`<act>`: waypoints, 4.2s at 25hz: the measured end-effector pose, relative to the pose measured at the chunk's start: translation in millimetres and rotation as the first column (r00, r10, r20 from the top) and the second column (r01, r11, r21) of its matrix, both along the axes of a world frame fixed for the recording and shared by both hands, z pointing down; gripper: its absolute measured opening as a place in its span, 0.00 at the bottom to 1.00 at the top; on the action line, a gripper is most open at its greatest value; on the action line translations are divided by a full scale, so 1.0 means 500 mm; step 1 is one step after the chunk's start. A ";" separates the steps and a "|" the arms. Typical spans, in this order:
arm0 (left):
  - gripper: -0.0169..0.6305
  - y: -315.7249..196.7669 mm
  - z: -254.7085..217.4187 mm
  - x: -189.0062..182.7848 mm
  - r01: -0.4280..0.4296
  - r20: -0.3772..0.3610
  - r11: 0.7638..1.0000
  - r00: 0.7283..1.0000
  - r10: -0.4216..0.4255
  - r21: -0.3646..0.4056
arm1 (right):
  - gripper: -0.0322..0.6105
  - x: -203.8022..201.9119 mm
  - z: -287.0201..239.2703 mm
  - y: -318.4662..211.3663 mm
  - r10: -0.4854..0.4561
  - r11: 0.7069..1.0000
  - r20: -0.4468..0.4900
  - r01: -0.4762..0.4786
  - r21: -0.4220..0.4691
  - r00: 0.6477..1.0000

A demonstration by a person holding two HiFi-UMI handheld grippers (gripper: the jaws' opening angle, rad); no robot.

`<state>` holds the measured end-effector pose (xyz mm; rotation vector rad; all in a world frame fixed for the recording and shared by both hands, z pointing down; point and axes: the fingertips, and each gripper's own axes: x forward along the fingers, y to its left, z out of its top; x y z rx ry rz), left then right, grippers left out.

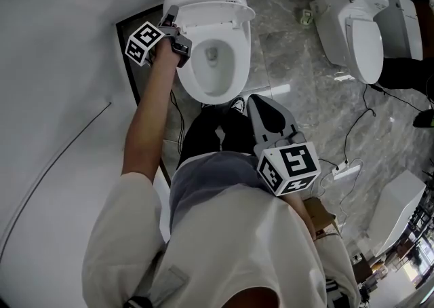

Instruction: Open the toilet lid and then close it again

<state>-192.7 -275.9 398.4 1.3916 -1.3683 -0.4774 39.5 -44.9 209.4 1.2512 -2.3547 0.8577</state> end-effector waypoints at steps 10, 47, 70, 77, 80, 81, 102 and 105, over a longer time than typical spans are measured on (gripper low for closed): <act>0.28 -0.051 0.000 -0.006 -0.037 0.006 0.999 0.999 0.037 0.003 | 0.07 -0.010 0.010 -0.011 0.060 0.998 -0.005 -0.060 -0.012 0.998; 0.22 -0.222 -0.048 0.046 -0.742 0.851 0.614 0.116 0.512 -0.268 | 0.07 0.010 0.031 -0.072 0.166 0.984 -0.031 -0.167 -0.053 0.986; 0.10 -0.226 -0.023 0.104 -0.769 0.834 0.400 -0.301 0.461 -0.499 | 0.07 0.033 0.037 -0.042 0.210 0.975 -0.034 -0.212 -0.066 0.977; 0.09 -0.209 -0.027 0.110 -0.757 0.839 0.422 -0.299 0.455 -0.499 | 0.07 0.038 0.042 -0.018 0.204 0.975 -0.028 -0.206 -0.080 0.979; 0.09 -0.203 -0.030 0.108 -0.754 0.846 0.441 -0.280 0.455 -0.487 | 0.07 0.034 0.050 -0.011 0.186 0.978 -0.023 -0.188 -0.091 0.982; 0.09 -0.200 -0.031 0.109 -0.755 0.847 0.445 -0.270 0.457 -0.481 | 0.07 0.032 0.055 -0.007 0.178 0.979 -0.021 -0.180 -0.096 0.984; 0.09 -0.038 -0.049 0.130 -0.713 0.831 0.514 -0.177 0.527 -0.477 | 0.07 0.094 0.050 0.104 0.070 0.996 0.005 -0.069 -0.064 0.998; 0.09 -0.013 -0.050 0.136 -0.705 0.832 0.522 -0.180 0.524 -0.481 | 0.07 0.114 0.050 0.125 0.067 0.996 0.003 -0.066 -0.063 0.998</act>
